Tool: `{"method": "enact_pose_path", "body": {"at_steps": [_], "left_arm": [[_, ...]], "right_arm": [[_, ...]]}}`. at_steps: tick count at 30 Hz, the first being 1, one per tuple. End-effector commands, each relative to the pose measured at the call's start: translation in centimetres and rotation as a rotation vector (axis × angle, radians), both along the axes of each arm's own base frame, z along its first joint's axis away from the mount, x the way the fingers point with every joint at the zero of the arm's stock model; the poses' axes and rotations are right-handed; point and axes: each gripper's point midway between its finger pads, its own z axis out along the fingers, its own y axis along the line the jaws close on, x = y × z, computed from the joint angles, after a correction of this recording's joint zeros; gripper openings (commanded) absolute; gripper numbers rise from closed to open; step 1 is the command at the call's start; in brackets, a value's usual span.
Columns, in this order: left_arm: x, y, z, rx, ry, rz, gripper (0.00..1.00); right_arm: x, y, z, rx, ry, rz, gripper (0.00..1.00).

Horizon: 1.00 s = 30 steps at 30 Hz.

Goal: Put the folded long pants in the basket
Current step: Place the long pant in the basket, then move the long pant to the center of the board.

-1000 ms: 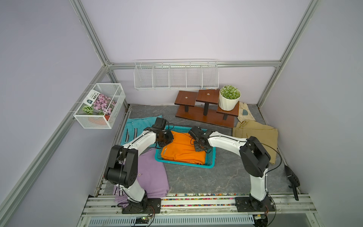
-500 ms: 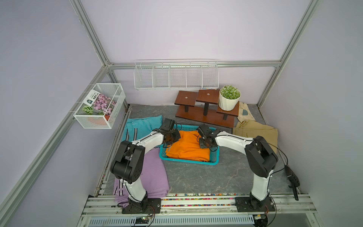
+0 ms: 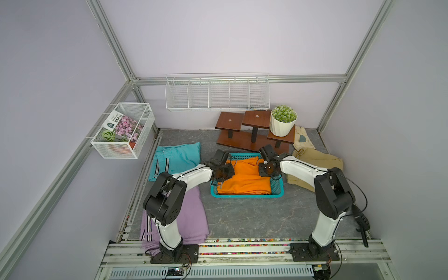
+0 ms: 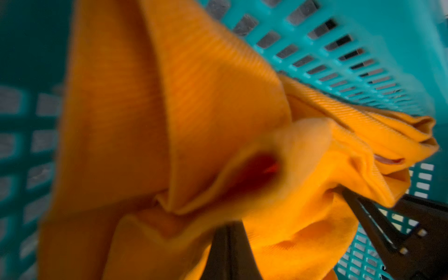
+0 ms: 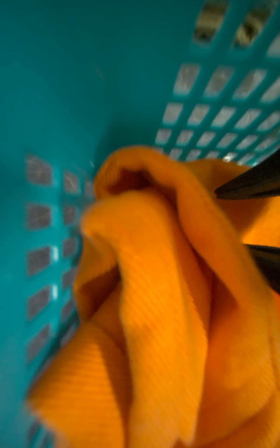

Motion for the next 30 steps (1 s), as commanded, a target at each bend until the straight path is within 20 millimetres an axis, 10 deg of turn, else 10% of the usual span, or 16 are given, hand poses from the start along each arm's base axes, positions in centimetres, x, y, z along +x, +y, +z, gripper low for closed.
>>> {"method": "enact_pose_path", "body": {"at_steps": [1,9,11,14,17,24,30], "left_arm": [[-0.3,2.1,1.1,0.056,0.012,-0.003,0.00],[-1.7,1.7,15.1,-0.109,-0.250,-0.039,0.35],[-2.9,3.5,16.4,-0.086,-0.268,0.000,0.36],[-5.0,7.0,17.5,-0.038,-0.303,0.088,0.79],[-7.4,11.5,17.0,0.026,-0.332,0.202,0.95],[-10.6,21.8,11.2,0.012,-0.279,0.519,1.00],[-12.4,26.5,9.1,0.079,-0.203,0.760,1.00]], "right_arm": [[-1.0,-3.5,0.0,-0.108,0.050,-0.025,0.37],[-1.3,-1.4,8.8,0.004,-0.147,0.059,0.59],[-1.9,0.0,11.9,0.028,-0.213,0.115,0.65],[-3.3,3.2,16.0,0.121,-0.301,0.206,0.74],[-6.7,8.1,18.6,0.165,-0.381,0.331,0.83],[-19.4,24.2,16.5,0.311,-0.404,0.668,0.87],[-23.7,28.9,10.3,0.397,-0.327,0.694,0.88]]}}
